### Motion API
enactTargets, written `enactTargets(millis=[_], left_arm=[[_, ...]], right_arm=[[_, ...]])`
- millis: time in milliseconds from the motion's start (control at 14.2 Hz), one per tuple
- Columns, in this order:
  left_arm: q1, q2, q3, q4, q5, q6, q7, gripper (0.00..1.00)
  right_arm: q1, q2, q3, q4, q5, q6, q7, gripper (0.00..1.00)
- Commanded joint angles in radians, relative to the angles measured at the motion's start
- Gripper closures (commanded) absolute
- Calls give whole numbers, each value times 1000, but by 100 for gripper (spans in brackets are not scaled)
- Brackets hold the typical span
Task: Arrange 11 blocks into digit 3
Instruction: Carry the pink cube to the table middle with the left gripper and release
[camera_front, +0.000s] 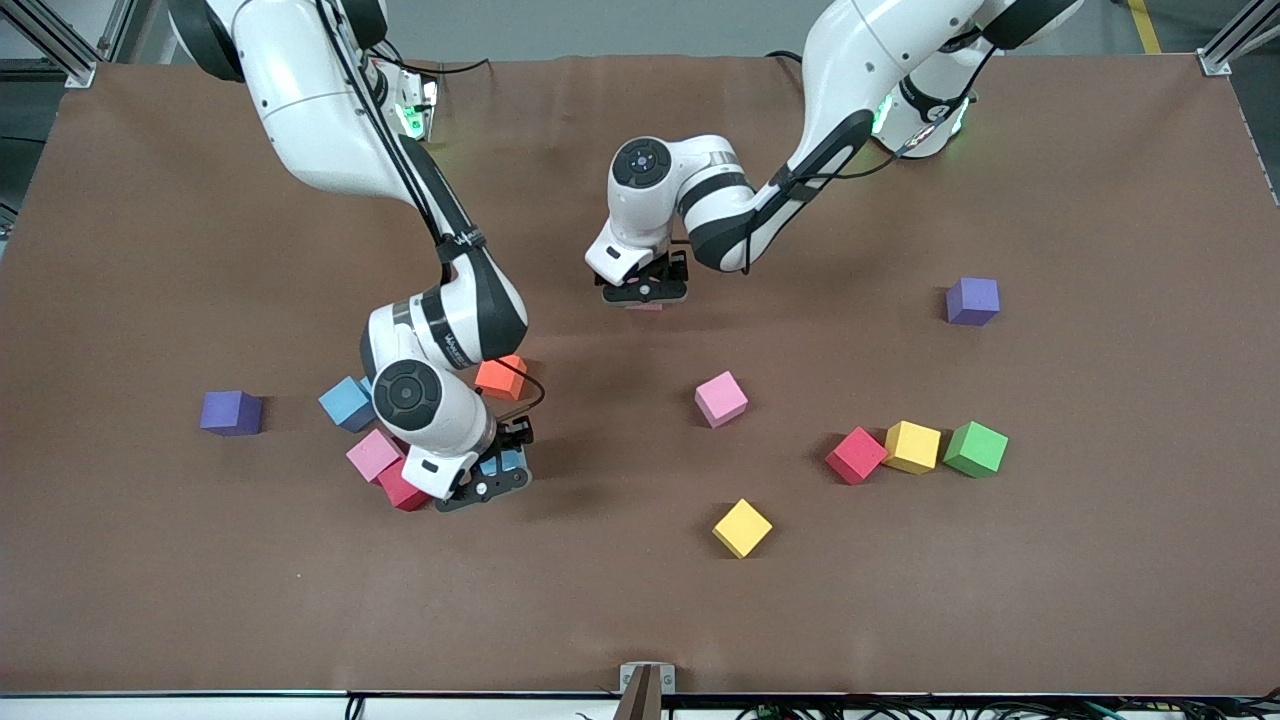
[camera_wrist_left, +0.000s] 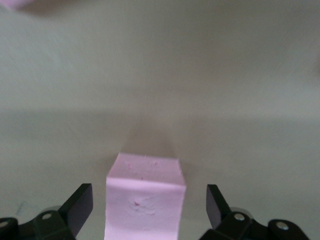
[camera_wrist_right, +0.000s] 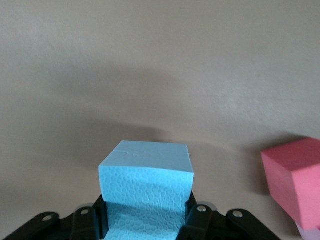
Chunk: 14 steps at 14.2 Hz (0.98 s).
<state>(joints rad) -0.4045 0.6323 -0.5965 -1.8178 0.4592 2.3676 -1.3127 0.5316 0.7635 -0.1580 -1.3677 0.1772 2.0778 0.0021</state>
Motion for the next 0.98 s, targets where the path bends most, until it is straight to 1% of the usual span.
enactTargets(millis=[0, 70, 281, 351, 491, 702, 772, 912], left_arm=[[68, -72, -2, 11, -10, -34, -30, 0], [93, -72, 0, 17, -7, -47, -34, 0], [176, -74, 0, 84, 9, -192, -20, 0], [188, -74, 1, 92, 7, -205, -20, 0], [254, -63, 1, 115, 9, -205, -13, 0], [291, -20, 1, 138, 6, -205, -29, 0], [305, -11, 3, 140, 4, -205, -25, 0], [332, 13, 3, 149, 6, -203, -17, 0]], right_arm=[[11, -36, 2, -14, -11, -48, -19, 97], [18, -38, 2, -14, -34, -42, -14, 97], [8, -50, 3, -14, -47, -47, -31, 96], [10, -50, 5, -14, -47, -47, -33, 96], [13, -52, 3, -14, -47, -48, -33, 100], [2, -85, 5, -34, -44, -57, -75, 100], [-7, -93, 5, -39, -44, -70, -121, 100], [-15, -108, 6, -40, -42, -116, -282, 100]])
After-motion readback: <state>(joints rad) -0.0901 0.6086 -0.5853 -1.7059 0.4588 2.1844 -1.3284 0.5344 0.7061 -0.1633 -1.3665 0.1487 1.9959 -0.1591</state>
